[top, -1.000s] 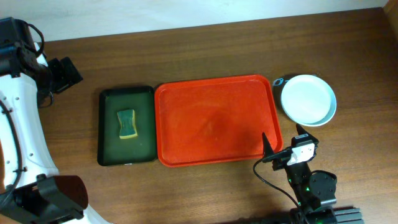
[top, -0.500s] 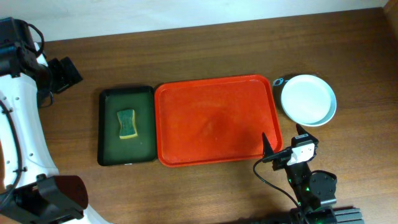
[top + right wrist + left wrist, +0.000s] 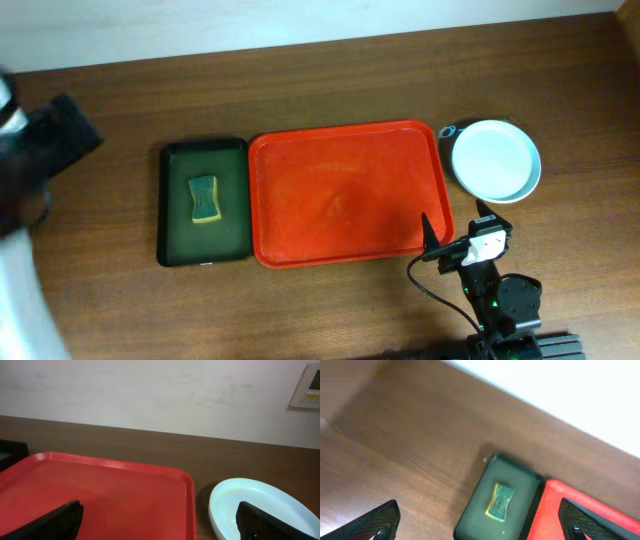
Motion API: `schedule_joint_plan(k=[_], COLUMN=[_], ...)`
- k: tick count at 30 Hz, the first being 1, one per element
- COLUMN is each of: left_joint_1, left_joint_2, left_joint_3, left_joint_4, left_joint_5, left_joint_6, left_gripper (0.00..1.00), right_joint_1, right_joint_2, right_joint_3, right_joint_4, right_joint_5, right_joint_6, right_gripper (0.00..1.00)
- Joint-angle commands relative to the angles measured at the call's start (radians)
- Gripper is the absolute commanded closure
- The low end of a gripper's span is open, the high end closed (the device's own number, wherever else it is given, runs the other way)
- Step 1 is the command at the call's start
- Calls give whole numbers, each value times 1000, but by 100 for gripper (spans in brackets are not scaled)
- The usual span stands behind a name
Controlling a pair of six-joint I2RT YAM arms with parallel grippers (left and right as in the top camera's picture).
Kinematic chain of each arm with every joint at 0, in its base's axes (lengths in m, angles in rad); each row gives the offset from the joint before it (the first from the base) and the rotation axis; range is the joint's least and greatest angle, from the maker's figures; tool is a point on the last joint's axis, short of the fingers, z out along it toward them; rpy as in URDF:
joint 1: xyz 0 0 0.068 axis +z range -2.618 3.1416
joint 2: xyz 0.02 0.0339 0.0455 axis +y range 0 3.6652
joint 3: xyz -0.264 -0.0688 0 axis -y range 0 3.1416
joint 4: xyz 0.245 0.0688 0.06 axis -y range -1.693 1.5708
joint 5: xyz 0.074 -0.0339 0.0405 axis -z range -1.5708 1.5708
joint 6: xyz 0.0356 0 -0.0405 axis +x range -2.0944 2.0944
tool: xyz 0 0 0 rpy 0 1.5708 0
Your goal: Clean dirty plates on tray and stack at the side
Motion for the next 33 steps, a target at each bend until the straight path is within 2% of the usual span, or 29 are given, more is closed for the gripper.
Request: schedule_joint_plan(k=[1,6,13,15,19,25,29,31,33], left_joint_1=[8,8,8,8,8,7,-22,-50,-57], left_joint_2=[-204,-402,-527,-570,-686,-914,-1054,-1188,-1241], left_joint_3=[8,8,-29,-107,-370,-888,-1112,-1288,-1355], left_joint_4=[-2,-36,-235,-272,-245,-25,58,304,431], left_joint_5=[-37,-37,-40,-23,-13,-9,-10,-10,-9], left_joint_6=[-9,-9,-10,-10,-15,-188,-198,-200,-200], left_gripper=[1,1,1,1,1,1,1,1,1], right_joint_1=[-7,-7,-7,-7,-7,-7,-7,-7,-7], right_joint_2=[-8,-8,-8,-8,-8,-8,-8,-8,-8], right_joint_3=[-5,-5,-5,-5,-5,-5,-5,-5,-5], right_joint_4=[-5,-5,-5,-5,-5,-5,-5,-5,-5], right_joint_5=[2,2,2,2,2,2,2,2,2], right_joint_6=[8,8,8,8,8,8,8,8,8], right_gripper=[1,2,2,2,2,2,2,2,2])
